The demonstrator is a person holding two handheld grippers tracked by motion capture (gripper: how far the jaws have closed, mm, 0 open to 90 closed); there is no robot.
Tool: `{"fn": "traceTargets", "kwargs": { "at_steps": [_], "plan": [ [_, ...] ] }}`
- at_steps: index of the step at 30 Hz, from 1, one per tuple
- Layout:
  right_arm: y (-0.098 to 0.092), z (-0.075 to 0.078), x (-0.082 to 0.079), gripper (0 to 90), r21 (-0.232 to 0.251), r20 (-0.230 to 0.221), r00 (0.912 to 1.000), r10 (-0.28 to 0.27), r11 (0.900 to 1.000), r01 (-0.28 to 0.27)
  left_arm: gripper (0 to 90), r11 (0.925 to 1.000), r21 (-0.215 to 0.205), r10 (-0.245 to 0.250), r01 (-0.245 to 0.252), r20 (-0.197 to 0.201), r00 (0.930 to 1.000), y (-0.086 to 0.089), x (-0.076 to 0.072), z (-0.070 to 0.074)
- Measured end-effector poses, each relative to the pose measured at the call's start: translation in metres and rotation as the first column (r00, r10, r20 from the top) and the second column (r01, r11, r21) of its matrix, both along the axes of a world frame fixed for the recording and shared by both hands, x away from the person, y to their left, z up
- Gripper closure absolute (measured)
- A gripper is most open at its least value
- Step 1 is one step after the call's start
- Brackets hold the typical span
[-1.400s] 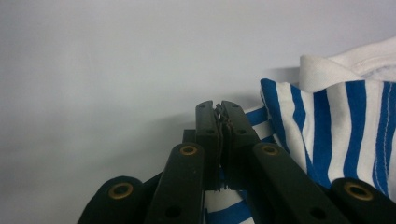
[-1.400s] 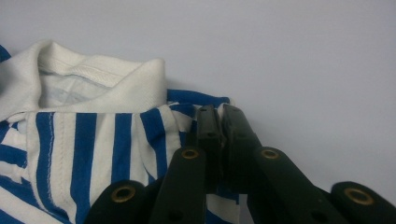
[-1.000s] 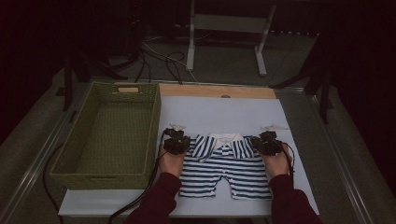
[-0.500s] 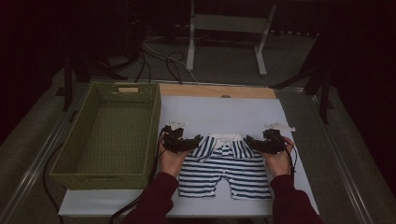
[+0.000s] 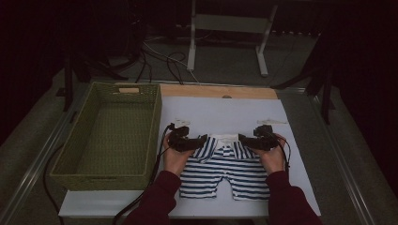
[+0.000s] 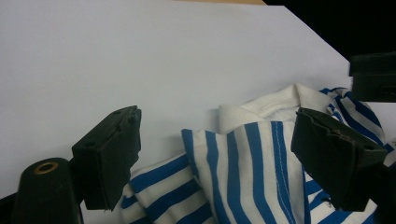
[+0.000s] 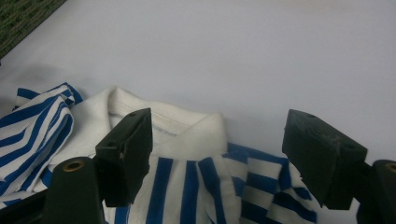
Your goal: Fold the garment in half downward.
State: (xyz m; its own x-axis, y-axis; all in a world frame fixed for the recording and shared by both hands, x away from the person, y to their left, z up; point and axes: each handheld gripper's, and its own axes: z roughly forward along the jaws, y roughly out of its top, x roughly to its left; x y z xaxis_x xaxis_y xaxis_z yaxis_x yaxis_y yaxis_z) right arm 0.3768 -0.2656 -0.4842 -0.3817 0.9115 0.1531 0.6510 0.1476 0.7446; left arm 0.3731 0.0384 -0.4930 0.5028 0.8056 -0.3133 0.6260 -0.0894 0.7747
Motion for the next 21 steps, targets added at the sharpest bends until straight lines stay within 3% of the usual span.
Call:
{"fn": "traceTargets", "kwargs": {
  "at_steps": [11, 15, 21],
  "plan": [
    [-0.004, -0.014, 0.012, 32.9, 0.071, -0.092, 0.9957, 0.003, 0.997, 0.004, 22.2, 0.9996, -0.016, -0.025, 0.024, -0.064, 0.9976, -0.007, 0.009, -0.012],
    [-0.005, -0.019, 0.015, 38.6, 0.070, -0.120, 0.9928, 0.007, 0.998, 0.001, 26.4, 0.9994, -0.004, -0.036, 0.035, -0.088, 0.9955, -0.010, 0.012, -0.017],
    [-0.006, -0.023, 0.017, 39.2, 0.070, -0.145, 0.9894, 0.000, 0.997, 0.010, 28.4, 0.9996, -0.003, -0.027, 0.027, -0.121, 0.9923, -0.009, 0.016, -0.023]
  ]
}}
